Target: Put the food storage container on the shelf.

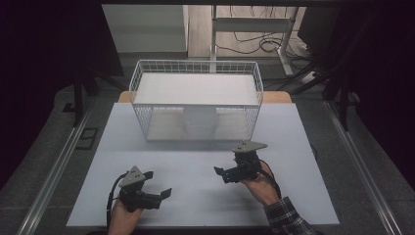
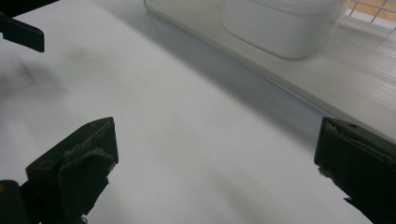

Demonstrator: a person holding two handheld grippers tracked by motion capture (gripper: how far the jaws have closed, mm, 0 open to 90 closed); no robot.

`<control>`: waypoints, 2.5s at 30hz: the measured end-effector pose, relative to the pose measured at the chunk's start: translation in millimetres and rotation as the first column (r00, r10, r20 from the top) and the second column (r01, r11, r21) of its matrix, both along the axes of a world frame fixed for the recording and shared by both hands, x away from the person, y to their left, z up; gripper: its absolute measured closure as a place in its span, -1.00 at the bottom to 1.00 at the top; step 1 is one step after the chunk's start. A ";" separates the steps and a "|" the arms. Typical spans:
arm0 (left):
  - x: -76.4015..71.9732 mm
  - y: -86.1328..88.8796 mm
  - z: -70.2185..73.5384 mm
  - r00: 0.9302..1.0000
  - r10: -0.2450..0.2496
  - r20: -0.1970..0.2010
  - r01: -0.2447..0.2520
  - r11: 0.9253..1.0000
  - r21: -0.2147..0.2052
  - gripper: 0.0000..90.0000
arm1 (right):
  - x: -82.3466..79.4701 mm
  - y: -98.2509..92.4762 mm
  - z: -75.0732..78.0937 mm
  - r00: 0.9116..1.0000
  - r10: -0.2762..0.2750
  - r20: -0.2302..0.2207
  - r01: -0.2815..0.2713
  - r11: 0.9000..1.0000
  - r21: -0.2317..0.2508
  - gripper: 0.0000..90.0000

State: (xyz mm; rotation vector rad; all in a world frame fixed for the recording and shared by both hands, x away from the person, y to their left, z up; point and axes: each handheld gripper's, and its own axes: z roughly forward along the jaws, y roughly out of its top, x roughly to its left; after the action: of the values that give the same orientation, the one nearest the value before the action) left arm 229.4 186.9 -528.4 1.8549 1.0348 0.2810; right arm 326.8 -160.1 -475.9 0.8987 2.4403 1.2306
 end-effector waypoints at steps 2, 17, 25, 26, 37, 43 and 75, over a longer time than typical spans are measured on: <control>0.1 -0.3 -0.3 1.000 -0.001 0.001 0.001 1.000 0.001 -0.97 | -2.8 -2.6 -1.5 1.000 -0.004 0.002 0.004 1.000 -0.006 -1.00; 0.8 -2.2 -2.9 1.000 -0.006 -0.009 0.006 1.000 0.021 -0.98 | -21.6 -20.0 -14.5 1.000 -0.004 -0.011 0.003 0.998 -0.059 -1.00; 1.2 -4.1 -4.6 1.000 -0.010 -0.012 0.011 0.999 0.047 -0.99 | -30.8 -29.4 -18.2 1.000 -0.009 -0.008 0.009 0.997 -0.071 -1.00; 1.4 -3.8 -4.8 1.000 -0.010 -0.012 0.011 0.999 0.052 -0.99 | -31.5 -29.9 -18.3 1.000 -0.010 -0.006 0.009 0.997 -0.072 -1.00; -3.1 6.7 -1.0 1.000 0.015 0.003 -0.015 0.998 0.068 -0.99 | -41.6 -43.0 -14.3 1.000 -0.024 0.006 0.024 0.998 -0.060 -1.00; -12.3 17.8 2.6 0.998 0.051 0.026 -0.053 0.997 0.063 -0.99 | -46.4 -54.1 -12.4 0.999 -0.042 0.011 0.042 0.998 -0.039 -1.00; -45.4 65.9 8.0 0.981 0.186 0.048 -0.189 0.978 0.085 -0.98 | -79.3 -120.8 -3.5 0.974 -0.215 0.068 0.216 0.976 -0.013 -1.00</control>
State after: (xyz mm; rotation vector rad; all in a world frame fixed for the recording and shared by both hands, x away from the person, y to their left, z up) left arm 183.9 252.8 -520.4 1.8251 1.1885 0.4813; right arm 247.5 -280.8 -479.4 1.0671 2.2310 1.1372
